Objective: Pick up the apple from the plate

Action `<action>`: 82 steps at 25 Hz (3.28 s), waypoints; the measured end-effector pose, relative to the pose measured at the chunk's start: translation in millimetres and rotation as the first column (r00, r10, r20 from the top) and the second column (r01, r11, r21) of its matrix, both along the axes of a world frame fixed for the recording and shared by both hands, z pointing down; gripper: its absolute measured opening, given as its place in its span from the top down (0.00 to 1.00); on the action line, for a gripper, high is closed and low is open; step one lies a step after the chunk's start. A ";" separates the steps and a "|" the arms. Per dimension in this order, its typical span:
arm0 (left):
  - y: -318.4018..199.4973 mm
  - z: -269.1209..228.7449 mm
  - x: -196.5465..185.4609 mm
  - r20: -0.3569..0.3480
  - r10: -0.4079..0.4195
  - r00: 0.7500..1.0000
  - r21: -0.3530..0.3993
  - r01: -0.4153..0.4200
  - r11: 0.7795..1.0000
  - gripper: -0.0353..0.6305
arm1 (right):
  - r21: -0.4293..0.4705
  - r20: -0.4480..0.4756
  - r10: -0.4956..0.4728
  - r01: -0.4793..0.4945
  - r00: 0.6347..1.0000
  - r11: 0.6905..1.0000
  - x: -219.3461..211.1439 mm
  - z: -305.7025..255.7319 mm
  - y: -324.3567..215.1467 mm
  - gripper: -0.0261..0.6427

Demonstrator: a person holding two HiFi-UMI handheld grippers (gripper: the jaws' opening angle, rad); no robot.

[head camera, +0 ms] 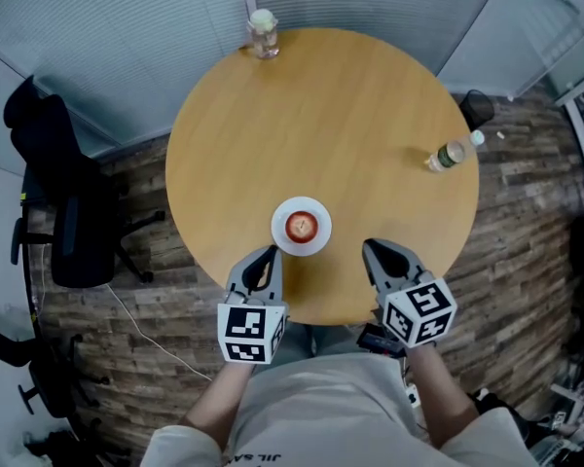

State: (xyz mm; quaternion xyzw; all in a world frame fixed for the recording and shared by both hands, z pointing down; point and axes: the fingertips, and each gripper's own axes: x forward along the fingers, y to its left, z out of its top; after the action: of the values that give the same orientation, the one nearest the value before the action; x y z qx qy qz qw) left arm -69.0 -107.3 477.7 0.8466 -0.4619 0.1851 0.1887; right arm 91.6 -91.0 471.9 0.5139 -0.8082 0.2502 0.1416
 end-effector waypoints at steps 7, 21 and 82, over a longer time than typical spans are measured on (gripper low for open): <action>-10.4 19.5 5.5 0.012 0.022 1.000 -0.030 -0.021 0.999 0.94 | -0.026 0.015 0.001 -0.001 1.000 1.000 -5.5 14.8 -3.5 0.91; -16.6 58.9 23.9 0.002 0.079 0.997 -0.073 -0.078 0.994 0.81 | -0.081 0.044 0.012 -0.008 0.999 0.997 -6.4 42.1 -4.8 0.91; -35.8 150.1 47.7 0.126 0.162 0.979 -0.234 -0.129 0.964 0.35 | -0.132 0.075 0.002 0.008 0.997 0.991 -7.1 55.7 -6.5 0.91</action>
State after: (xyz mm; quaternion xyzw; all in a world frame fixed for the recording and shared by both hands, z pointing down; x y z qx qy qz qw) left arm -21.3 -143.1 627.8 0.8360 -0.3870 0.3101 0.2350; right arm 84.5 -97.5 527.6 0.4925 -0.7953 0.3222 0.1451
